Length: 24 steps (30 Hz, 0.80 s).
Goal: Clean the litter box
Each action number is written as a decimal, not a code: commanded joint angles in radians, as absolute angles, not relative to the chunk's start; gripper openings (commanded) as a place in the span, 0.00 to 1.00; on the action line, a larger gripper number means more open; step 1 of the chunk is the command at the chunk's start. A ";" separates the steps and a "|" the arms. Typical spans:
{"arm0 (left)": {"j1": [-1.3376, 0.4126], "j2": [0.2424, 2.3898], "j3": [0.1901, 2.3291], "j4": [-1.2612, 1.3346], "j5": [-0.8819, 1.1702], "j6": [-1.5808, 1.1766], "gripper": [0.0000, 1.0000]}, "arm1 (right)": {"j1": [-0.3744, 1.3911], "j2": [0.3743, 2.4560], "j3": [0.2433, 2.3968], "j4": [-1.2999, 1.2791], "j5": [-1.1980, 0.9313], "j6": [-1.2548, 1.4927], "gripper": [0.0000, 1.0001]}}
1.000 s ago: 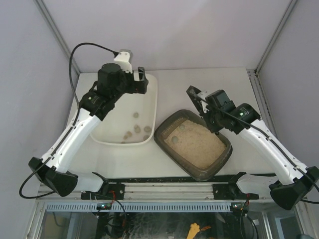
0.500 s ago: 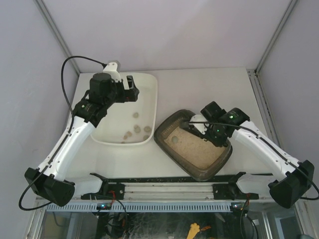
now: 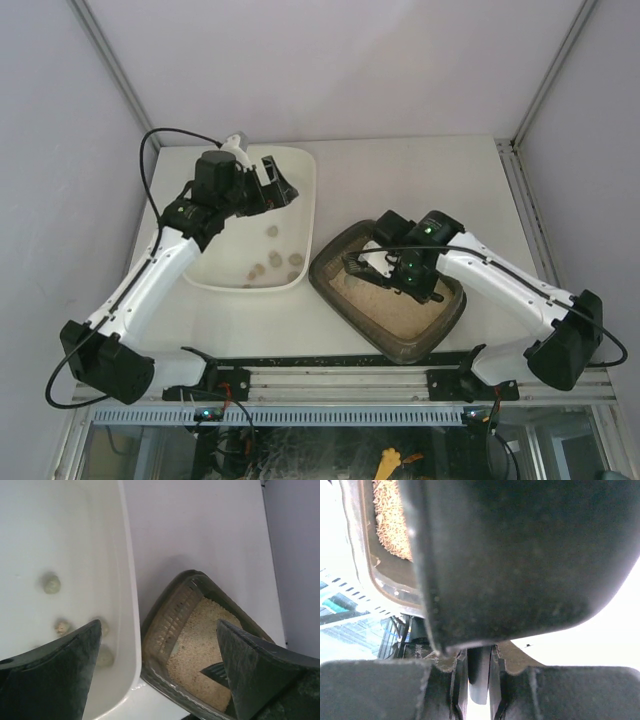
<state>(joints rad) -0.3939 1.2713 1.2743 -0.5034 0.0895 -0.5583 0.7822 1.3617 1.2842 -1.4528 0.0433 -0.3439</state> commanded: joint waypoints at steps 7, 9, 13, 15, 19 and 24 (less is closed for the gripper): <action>-0.398 1.321 1.136 -0.383 0.348 -0.862 1.00 | 0.927 1.424 1.460 -1.418 0.421 -0.006 0.00; -0.420 1.336 1.149 -0.414 0.337 -0.846 1.00 | 0.910 1.411 1.494 -1.425 0.461 0.031 0.00; -0.475 1.344 1.182 -0.563 0.342 -0.815 1.00 | 0.834 1.375 1.481 -1.419 0.578 0.083 0.00; -0.531 1.349 1.183 -0.638 0.345 -0.787 1.00 | 0.775 1.353 1.477 -1.396 0.595 0.101 0.00; -0.664 1.387 1.240 -0.795 0.257 -0.584 1.00 | 0.681 1.281 1.493 -1.306 0.565 0.113 0.00; -0.697 1.401 1.215 -0.890 0.214 -0.508 1.00 | 0.666 1.194 1.498 -1.243 0.482 0.134 0.00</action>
